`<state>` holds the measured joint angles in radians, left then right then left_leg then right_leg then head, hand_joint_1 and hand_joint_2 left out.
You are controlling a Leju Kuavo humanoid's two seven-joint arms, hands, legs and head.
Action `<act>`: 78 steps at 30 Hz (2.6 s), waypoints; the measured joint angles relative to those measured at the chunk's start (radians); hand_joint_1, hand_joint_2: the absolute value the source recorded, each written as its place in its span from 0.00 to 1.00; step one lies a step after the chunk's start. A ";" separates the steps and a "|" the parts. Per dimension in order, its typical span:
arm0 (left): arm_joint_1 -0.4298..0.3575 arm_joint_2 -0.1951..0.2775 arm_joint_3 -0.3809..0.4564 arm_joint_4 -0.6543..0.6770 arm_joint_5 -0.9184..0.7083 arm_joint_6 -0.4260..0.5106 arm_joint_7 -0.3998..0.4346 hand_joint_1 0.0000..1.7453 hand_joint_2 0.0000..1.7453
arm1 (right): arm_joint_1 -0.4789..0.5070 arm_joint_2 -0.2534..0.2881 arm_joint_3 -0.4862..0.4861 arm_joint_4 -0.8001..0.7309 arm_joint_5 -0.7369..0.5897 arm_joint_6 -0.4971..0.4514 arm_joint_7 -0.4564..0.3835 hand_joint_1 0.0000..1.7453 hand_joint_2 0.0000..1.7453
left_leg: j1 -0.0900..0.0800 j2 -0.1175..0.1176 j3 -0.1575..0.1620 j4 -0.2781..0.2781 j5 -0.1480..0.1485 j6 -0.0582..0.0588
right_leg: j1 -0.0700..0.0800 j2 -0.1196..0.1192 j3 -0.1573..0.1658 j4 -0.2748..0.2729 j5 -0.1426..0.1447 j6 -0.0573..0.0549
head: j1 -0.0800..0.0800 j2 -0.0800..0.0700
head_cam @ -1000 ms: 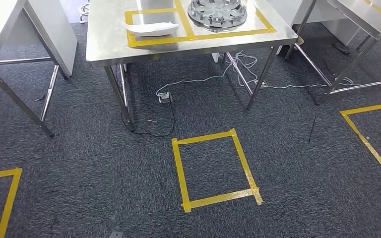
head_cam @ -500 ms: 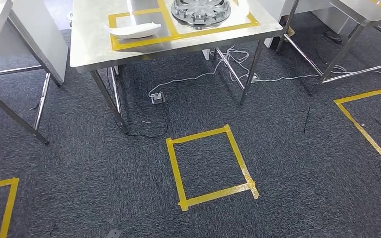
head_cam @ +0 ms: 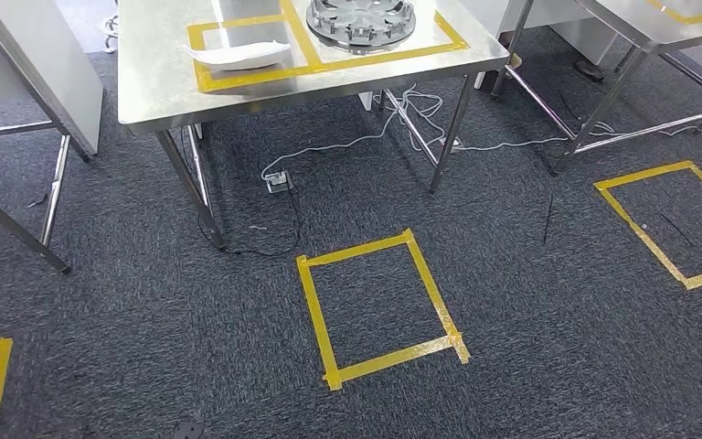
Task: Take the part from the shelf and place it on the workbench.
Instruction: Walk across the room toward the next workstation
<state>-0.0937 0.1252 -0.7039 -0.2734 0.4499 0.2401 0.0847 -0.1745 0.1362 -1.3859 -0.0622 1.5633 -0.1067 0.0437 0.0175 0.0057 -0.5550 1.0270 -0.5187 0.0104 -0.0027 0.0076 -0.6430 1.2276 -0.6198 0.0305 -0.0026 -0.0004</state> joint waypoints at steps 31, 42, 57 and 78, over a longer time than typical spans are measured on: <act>0.001 -0.071 -0.099 0.005 0.036 -0.026 -0.004 0.00 0.00 | -0.012 -0.080 -0.004 -0.008 0.008 -0.027 0.021 0.00 0.00 | 0.004 0.009 0.009 -0.002 -0.009 -0.002 | -0.001 0.002 -0.044 0.028 0.009 0.004 | 0.008 0.000; -0.010 -0.099 -0.104 0.006 0.080 -0.011 -0.050 0.00 0.00 | 0.001 -0.081 -0.004 -0.008 0.008 -0.028 -0.065 0.00 0.00 | -0.003 0.081 0.039 -0.008 -0.039 -0.036 | 0.010 -0.044 0.082 -0.225 0.135 -0.047 | 0.010 0.000; -0.005 -0.103 -0.118 0.012 0.086 -0.011 -0.045 0.00 0.00 | -0.002 -0.080 -0.004 -0.008 -0.002 -0.024 -0.055 0.00 0.00 | 0.006 -0.070 -0.004 -0.003 0.001 -0.021 | -0.006 0.124 0.072 -0.202 0.117 -0.021 | -0.005 0.000; -0.011 -0.102 -0.132 0.015 0.085 -0.012 -0.042 0.00 0.00 | -0.004 -0.069 -0.005 -0.005 -0.003 -0.021 -0.031 0.00 0.00 | -0.003 -0.014 -0.088 0.251 -0.163 -0.048 | 0.011 0.009 0.084 -0.233 0.138 -0.070 | -0.006 0.000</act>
<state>-0.1051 0.0232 -0.8359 -0.2582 0.5348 0.2277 0.0423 -0.1782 0.0674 -1.3912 -0.0675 1.5602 -0.1282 0.0127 0.0149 -0.0084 -0.6428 1.2775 -0.6819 -0.0371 0.0079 0.0164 -0.5592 0.9944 -0.4813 -0.0390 -0.0083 -0.0004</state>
